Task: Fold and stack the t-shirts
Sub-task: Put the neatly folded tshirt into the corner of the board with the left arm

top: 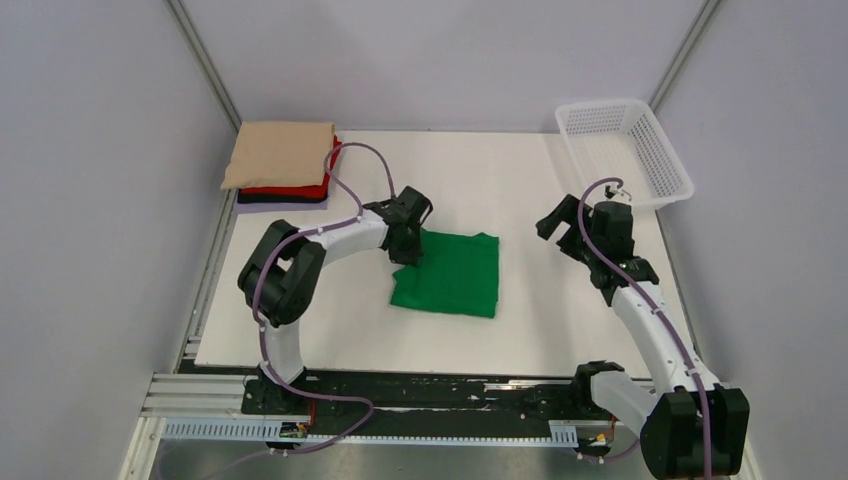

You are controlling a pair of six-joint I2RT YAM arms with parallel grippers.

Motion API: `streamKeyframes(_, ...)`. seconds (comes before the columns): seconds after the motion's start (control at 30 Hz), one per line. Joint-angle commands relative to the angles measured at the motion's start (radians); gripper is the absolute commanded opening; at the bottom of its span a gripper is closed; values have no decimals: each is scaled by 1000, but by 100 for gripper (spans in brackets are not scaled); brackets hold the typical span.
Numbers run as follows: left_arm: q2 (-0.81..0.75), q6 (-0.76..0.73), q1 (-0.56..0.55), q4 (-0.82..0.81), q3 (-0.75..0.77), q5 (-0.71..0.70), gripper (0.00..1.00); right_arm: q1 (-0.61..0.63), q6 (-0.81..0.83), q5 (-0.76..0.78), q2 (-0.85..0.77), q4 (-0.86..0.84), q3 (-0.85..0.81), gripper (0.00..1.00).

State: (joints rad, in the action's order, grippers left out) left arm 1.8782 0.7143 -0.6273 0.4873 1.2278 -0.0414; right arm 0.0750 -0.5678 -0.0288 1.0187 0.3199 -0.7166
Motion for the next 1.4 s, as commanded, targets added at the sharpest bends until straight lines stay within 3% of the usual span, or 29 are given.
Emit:
streamKeyframes(0.0,80,-74,-12,157,119,-332,0,-5,41,47,-39,-12,1,100)
streamKeyframes(0.33,163,-366,-7,139,371,-632,0,-7,60,136,-45,-9,14,100)
streamKeyframes(0.5,163,-534,36,26,417,-745,0,-8,67,167,-39,-10,13,100)
streamKeyframes(0.87,209,-918,168,-127,588,-870,0,-17,81,213,40,-9,-9,100)
streamKeyframes(1.37,119,-1128,272,-222,684,-870,0,-19,85,210,118,-4,-25,100)
